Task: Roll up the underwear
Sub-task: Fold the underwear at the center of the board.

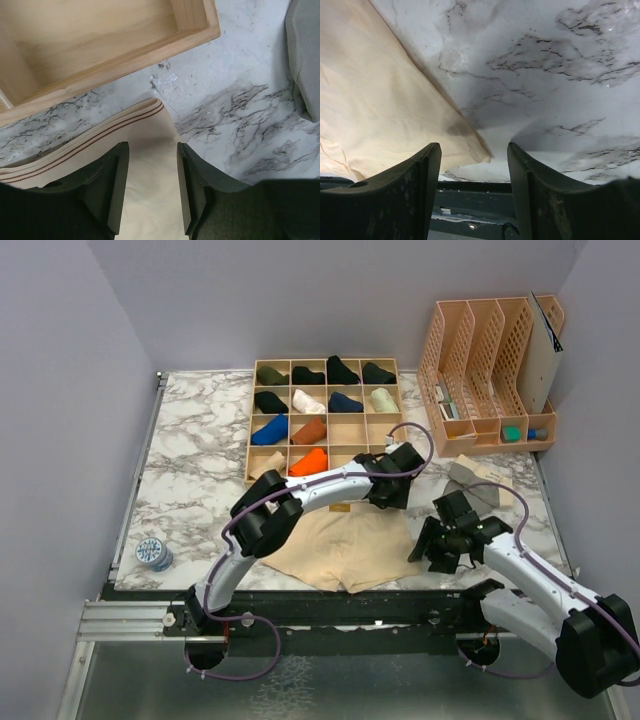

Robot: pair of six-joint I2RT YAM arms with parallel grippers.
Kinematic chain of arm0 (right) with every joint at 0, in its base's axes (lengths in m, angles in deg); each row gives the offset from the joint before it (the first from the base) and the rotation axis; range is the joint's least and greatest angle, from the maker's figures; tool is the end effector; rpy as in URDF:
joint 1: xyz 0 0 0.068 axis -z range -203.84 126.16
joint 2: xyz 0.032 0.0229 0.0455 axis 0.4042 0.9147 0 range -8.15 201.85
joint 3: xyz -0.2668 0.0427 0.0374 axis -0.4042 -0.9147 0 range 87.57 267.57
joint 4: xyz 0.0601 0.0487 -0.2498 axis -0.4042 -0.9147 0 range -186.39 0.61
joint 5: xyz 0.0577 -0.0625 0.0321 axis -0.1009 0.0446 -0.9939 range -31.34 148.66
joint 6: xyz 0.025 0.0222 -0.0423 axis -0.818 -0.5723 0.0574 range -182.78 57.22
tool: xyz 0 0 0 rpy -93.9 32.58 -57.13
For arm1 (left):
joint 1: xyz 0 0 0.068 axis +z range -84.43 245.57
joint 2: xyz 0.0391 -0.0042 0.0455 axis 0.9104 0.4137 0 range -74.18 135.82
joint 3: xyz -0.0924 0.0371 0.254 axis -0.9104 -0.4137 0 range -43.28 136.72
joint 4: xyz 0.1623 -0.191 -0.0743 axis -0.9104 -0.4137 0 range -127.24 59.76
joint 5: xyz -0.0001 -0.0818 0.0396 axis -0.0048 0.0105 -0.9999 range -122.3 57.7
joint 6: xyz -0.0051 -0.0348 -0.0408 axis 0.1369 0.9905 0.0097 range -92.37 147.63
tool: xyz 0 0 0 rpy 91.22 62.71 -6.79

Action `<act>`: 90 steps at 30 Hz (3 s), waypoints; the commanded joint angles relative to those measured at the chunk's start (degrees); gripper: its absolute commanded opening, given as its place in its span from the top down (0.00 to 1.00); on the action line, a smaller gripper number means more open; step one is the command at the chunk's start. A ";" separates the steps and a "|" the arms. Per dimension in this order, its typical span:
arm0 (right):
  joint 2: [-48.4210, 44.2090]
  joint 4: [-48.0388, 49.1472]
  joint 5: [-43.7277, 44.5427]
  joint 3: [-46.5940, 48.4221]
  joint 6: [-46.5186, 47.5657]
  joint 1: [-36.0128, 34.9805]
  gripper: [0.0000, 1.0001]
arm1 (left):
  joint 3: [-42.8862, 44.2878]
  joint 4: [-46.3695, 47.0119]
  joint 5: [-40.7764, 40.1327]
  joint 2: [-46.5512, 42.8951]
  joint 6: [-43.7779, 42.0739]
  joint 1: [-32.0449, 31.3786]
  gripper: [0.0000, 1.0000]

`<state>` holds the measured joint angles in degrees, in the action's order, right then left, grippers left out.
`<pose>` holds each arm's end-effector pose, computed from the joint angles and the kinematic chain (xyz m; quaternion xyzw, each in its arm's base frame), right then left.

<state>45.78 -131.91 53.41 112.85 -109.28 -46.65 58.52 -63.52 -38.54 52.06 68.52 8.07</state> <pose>0.1312 0.0588 0.1584 0.1950 0.9661 0.1300 0.1086 0.2623 -0.4047 0.1873 0.1236 0.9513 -0.1760 0.2209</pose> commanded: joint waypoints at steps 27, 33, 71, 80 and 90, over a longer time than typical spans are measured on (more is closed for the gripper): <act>7.76 4.49 -2.59 1.60 3.90 0.22 0.50 | 8.31 -4.62 0.03 7.27 -4.13 -0.60 0.51; 5.35 2.39 -1.04 2.99 3.26 0.22 0.49 | 8.72 -4.61 -0.09 6.81 -4.36 -0.60 0.51; 5.66 5.20 -3.62 0.14 3.61 0.22 0.53 | 16.19 -6.50 1.67 6.69 -8.30 -0.16 0.50; 6.12 5.91 -4.45 -0.08 4.22 0.22 0.53 | 15.69 -7.78 2.11 9.78 -9.46 -0.16 0.51; 8.56 9.06 -7.29 -0.97 5.57 0.22 0.51 | 16.06 -8.47 1.12 11.28 -9.59 -0.12 0.52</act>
<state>52.82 -124.63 47.46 113.97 -105.39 -46.58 74.32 -70.69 -37.69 62.39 59.66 7.85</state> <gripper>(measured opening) 0.481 0.477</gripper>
